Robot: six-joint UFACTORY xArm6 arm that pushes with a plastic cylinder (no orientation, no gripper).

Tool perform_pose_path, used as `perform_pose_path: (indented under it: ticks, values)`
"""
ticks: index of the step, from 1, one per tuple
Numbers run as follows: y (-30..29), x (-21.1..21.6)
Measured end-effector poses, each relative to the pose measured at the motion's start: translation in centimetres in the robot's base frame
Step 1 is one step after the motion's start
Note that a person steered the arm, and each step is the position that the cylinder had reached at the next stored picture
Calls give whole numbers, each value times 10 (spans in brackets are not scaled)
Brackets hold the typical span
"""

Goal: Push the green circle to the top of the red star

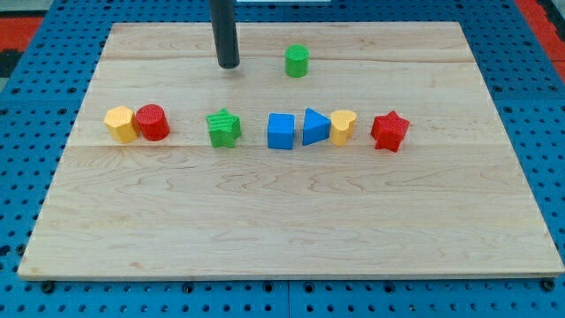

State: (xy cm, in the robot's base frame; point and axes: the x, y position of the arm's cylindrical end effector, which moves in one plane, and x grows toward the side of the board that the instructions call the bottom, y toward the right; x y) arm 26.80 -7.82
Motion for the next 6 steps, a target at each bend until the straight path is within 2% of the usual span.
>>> perform_pose_path:
  ticks: [1,4,5,6]
  values:
    - [68,-2]
    - [228,42]
    - [237,46]
    - [223,37]
